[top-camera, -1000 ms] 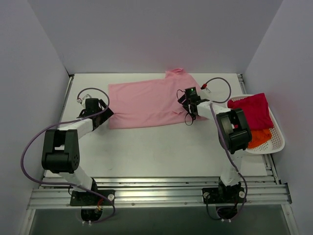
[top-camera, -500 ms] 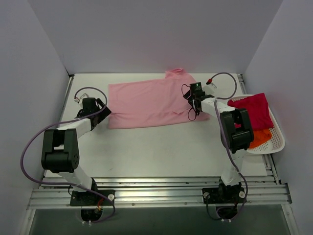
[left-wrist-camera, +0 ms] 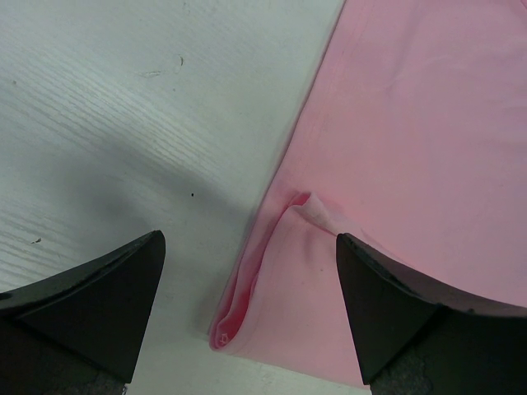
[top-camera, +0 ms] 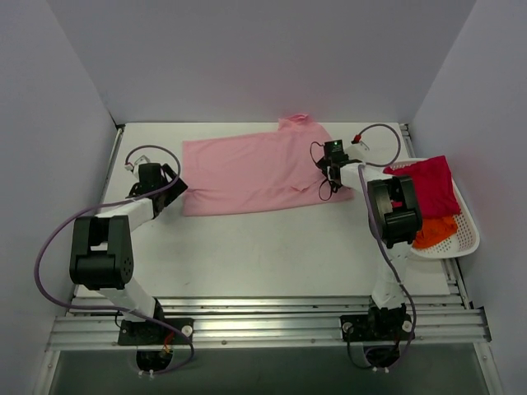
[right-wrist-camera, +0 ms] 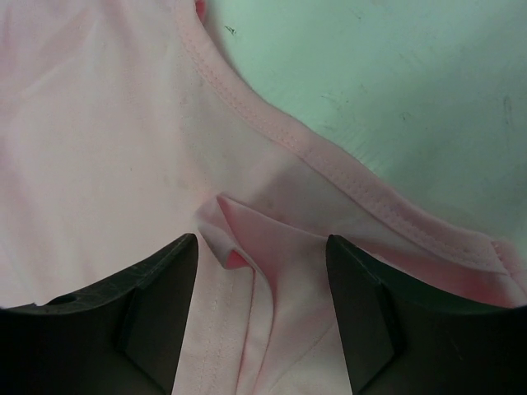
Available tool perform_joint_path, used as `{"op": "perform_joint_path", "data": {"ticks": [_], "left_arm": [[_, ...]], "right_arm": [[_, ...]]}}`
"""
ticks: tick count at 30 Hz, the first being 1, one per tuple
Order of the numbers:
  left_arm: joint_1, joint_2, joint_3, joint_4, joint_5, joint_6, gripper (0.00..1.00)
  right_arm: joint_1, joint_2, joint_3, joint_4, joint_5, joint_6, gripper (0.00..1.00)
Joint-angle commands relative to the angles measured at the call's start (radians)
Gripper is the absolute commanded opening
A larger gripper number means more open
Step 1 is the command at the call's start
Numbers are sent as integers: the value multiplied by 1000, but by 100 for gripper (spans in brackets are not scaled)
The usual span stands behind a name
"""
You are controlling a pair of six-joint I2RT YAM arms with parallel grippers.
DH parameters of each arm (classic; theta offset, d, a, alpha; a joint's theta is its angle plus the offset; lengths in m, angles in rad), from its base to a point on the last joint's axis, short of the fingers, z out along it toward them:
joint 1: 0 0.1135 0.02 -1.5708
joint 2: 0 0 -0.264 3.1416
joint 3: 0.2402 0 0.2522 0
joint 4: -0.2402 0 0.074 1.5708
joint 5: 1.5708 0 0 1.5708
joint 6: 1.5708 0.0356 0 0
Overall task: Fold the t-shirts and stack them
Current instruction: Fold the tshirt
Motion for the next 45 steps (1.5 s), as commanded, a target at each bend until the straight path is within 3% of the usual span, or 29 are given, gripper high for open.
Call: {"op": "perform_joint_path", "data": {"ticks": [1,11,20,23,31,45], "left_arm": [[6,-1,6,53,5,8,94],[4,1,5,54,-1,8,94],[4,4,8,53,-1,10,94],[4,3,8,53,0,10,94],[4,3,8,54,-1,10,94],[4,3,6,56,-1,11,94]], "right_arm": [[7,27,37,-8,4,6,59],[29,20,86,-22,-10,3,56],[53,67,138,-34,-17,-3,47],[58,73,144,-33,-17,-5,40],[58,81,155,-30,-28,-16,0],[61,87,204,-26,-28,-28,0]]}}
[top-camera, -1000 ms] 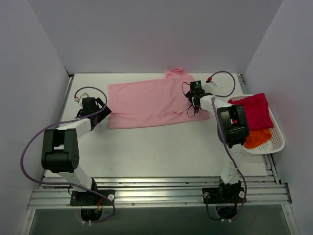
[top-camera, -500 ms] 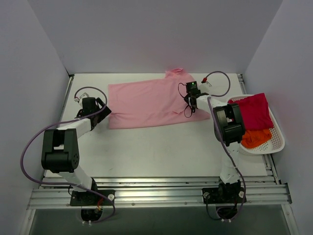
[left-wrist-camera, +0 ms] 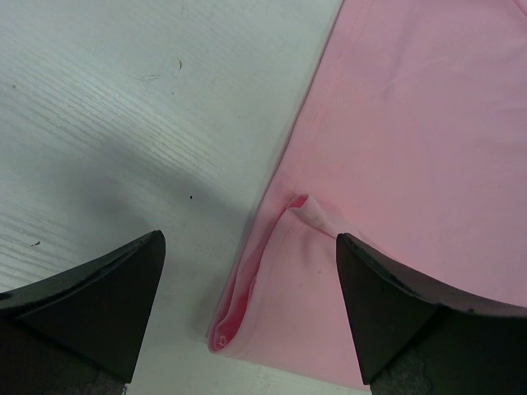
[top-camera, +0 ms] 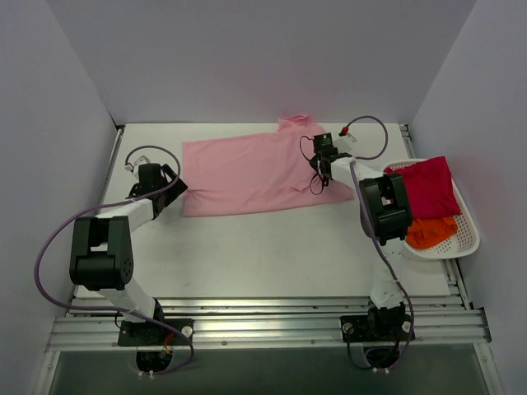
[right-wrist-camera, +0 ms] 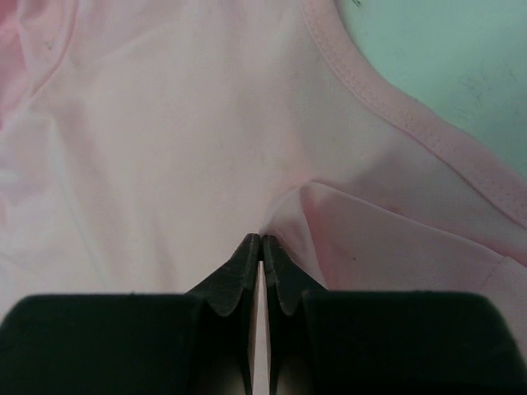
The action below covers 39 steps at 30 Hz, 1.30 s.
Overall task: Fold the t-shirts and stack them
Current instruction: Fold the tshirt
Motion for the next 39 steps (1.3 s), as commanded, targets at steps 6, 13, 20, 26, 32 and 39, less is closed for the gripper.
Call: {"op": "perform_joint_path", "data": {"ticks": [6,13,20,26,32,39], "left_arm": [[5,10,14,41,12,11,94],[5,12,17,40,18,12,94],[5,10,15,41,20,15,94],[5,1,8,47,9,14,94],[4,-19,-12,63,-10,8,94],[4,-62,-37,41,-11,17,94]], "right_arm": [[-3,104,231,-42,41,-18,0],[-23,277,467,-132,29,-1,25],[-23,258,455,-160,98,21,79],[-25,33,247,-127,188,2,79],[-25,-253,-122,-36,256,36,79],[-26,-457,-399,-36,262,70,79]]}}
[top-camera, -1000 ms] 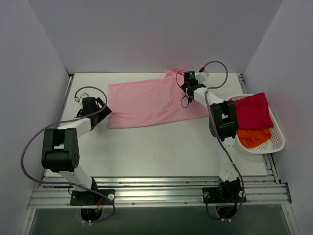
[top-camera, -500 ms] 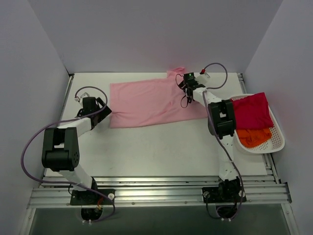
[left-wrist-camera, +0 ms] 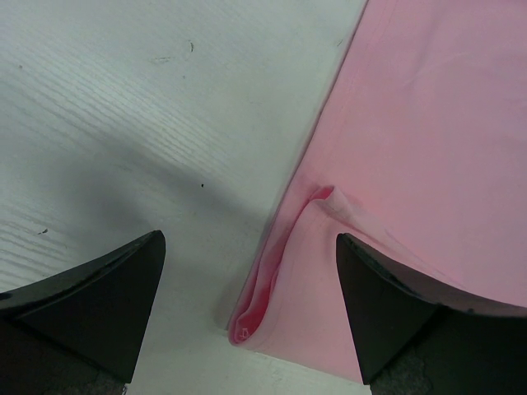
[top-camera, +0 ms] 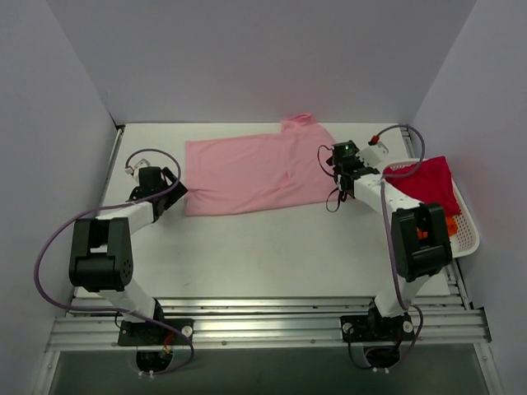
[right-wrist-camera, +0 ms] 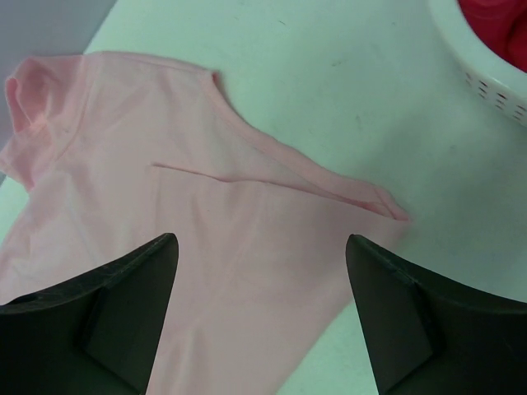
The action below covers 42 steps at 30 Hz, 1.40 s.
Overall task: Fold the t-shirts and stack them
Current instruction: Fold the tshirt
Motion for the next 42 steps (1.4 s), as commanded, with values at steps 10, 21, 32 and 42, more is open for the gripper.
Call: {"op": "perform_joint_path", "data": {"ticks": [10,21,32,42], "left_arm": [[-129,-242,-61,-91,-83,-33,94],[-218,-147,-101,-24,-103,-97,94],[-218,-16,-44,10,-109,-128,94],[-217,42,-9,16,-115,-125,18]], "right_arm": [[-13,-171,-292,19,1,66,78],[-13,-70,-329,110,-56,81,73],[-63,91,-251,182,-91,65,49],[-76,135,-266,226,-151,62,0]]}}
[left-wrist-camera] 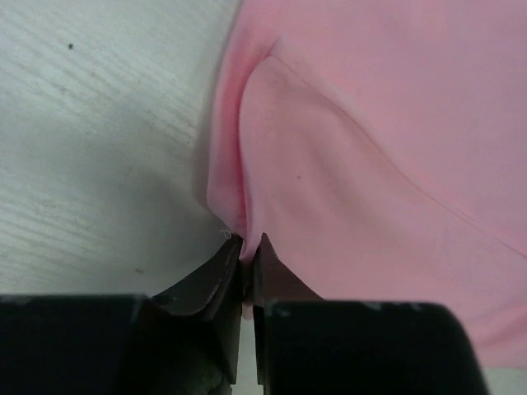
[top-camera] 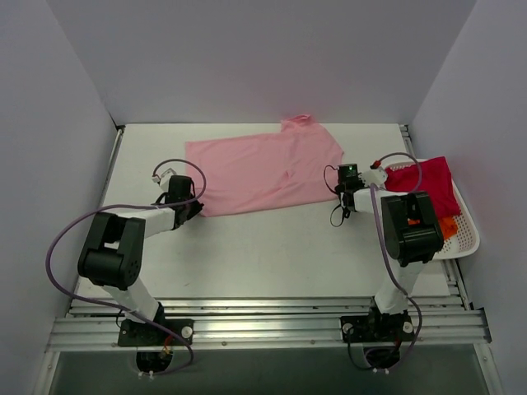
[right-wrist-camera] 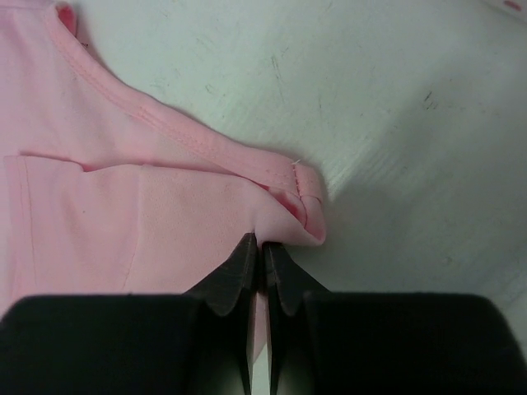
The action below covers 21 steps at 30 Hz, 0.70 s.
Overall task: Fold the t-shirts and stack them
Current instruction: Fold the tshirt
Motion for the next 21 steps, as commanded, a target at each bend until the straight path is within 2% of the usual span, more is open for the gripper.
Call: {"op": "perform_joint_path", "data": {"ticks": [1,3,4,14,21], "left_arm": [[2,28,50,13,-2,12,12],[4,38,63,6,1,21,3],[4,38,69,-3,-1,21,2],[4,-156,-75,-45,-25,-2,2],[-2,-391,-216,-91,-34,-33,2]], "right_arm": [[2,19,-29,-38,-34,-1,0],[4,-9,-64,-28,-40,8,0],[5,-23,-78,-27,-43,11,0],[27,-291,-268,-137,-20,40,0],[62,-579,-408,-258,-25,53,0]]}}
